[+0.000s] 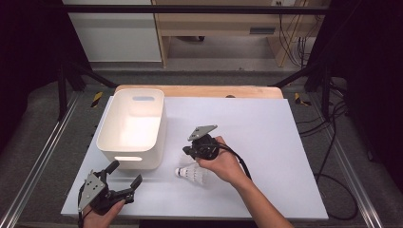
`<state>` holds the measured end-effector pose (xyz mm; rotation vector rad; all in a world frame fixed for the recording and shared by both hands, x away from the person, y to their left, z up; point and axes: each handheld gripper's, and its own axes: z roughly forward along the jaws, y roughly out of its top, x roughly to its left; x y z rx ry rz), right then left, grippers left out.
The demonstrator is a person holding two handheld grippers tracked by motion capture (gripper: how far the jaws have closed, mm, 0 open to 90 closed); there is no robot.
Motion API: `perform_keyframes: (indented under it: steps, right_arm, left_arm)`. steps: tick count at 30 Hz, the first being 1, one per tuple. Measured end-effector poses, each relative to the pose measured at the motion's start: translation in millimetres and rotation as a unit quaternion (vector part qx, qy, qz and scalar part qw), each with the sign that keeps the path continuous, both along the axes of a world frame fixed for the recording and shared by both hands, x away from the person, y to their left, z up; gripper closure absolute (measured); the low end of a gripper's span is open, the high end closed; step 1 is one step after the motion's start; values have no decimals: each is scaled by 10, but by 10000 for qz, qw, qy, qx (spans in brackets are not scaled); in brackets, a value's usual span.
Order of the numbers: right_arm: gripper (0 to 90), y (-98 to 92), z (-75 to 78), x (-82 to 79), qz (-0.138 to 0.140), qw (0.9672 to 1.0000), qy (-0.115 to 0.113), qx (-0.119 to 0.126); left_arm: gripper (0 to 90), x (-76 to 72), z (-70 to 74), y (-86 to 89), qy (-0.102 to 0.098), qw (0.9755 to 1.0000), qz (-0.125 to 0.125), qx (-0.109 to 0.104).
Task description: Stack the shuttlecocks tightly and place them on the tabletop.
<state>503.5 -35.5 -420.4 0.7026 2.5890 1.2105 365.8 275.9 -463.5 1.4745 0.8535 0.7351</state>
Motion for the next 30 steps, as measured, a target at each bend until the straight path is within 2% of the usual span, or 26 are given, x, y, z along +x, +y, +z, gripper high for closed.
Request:
perform_keyframes:
  steps: [7,16,25,30]
  right_arm:
    - [899,151,-76,-22,237,9992,96,-322]
    - [897,203,-140,-16,391,9975,141,-567]
    - [895,189,-181,45,354,9973,173,-627]
    - [894,143,-192,108,216,9978,187,-591]
  left_arm:
    - [33,0,2,-2,-5,10000,-2,-8]
    - [33,-1,3,-3,-8,10000,-5,-3]
    - [33,-2,5,2,-15,10000,-3,-18]
    - [33,-4,6,-3,-16,10000,-12,-11]
